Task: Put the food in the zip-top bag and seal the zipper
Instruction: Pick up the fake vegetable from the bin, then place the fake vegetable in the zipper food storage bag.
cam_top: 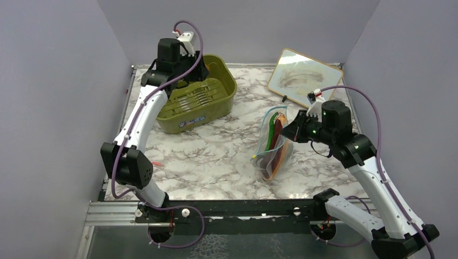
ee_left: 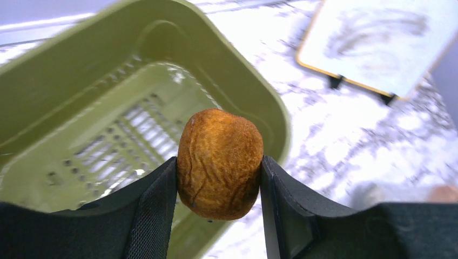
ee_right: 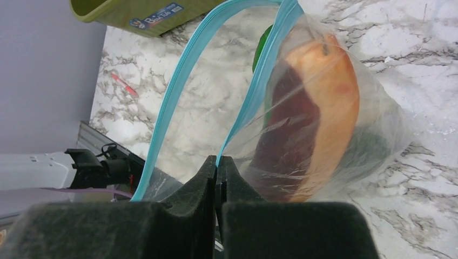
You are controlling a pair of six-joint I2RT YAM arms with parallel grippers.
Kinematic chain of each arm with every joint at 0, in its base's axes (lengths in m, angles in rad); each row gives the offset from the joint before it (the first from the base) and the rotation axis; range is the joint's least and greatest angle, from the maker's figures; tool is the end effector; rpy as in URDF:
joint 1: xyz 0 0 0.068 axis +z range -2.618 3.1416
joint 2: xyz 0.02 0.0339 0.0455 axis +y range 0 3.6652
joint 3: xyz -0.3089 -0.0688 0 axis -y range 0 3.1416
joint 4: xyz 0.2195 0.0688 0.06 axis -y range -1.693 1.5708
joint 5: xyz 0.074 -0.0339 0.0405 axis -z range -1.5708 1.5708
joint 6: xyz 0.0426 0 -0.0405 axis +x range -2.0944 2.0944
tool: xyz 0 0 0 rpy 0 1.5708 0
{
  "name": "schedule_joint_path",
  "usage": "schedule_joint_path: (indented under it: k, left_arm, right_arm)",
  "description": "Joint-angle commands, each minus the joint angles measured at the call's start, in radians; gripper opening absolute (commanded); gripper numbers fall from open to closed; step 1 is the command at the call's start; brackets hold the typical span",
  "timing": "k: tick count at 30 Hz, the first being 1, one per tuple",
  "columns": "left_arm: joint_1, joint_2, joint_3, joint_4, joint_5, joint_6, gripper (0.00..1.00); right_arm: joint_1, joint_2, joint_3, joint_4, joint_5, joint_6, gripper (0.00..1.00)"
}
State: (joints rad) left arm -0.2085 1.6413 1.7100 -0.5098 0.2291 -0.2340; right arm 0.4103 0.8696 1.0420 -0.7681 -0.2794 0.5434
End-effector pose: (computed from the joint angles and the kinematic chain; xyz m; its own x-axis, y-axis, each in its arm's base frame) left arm 0.3512 -0.0842 0.4473 -0.4996 -0.1251 -0.8572 0.2947 0.9060 -0.3040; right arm 0.1070 0.0594 0.3818 -0.7469 0.2171 -0.6285 -0.2413 0.7923 0.5604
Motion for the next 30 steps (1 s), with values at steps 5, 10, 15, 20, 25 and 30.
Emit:
schedule_joint_path:
  k: [5, 10, 15, 20, 25, 30]
  left_arm:
    - [-0.102, -0.094, -0.132, 0.035, 0.239, -0.07, 0.32]
    - [-0.178, -0.124, -0.201, 0.087, 0.328, -0.103, 0.32]
    - [-0.242, -0.145, -0.242, 0.125, 0.403, -0.179, 0.31]
    - [-0.328, -0.19, -0.295, 0.238, 0.441, -0.28, 0.29]
    - [-0.394, -0.226, -0.38, 0.389, 0.452, -0.415, 0.28]
    - [-0.458, -0.238, -0.467, 0.513, 0.427, -0.527, 0.28]
  right_arm:
    - [-0.001, -0.001, -0.06, 0.14, -0.04, 0.076, 0.01]
    - [0.0, 0.015, -0.092, 0.238, -0.127, 0.06, 0.01]
    - [-0.001, 0.037, -0.08, 0.232, -0.087, 0.058, 0.01]
    - [-0.001, 0.048, -0.105, 0.247, -0.099, 0.062, 0.01]
    - [-0.001, 0.048, -0.11, 0.285, -0.134, 0.074, 0.01]
    - [-0.001, 0.032, -0.111, 0.303, -0.112, 0.088, 0.01]
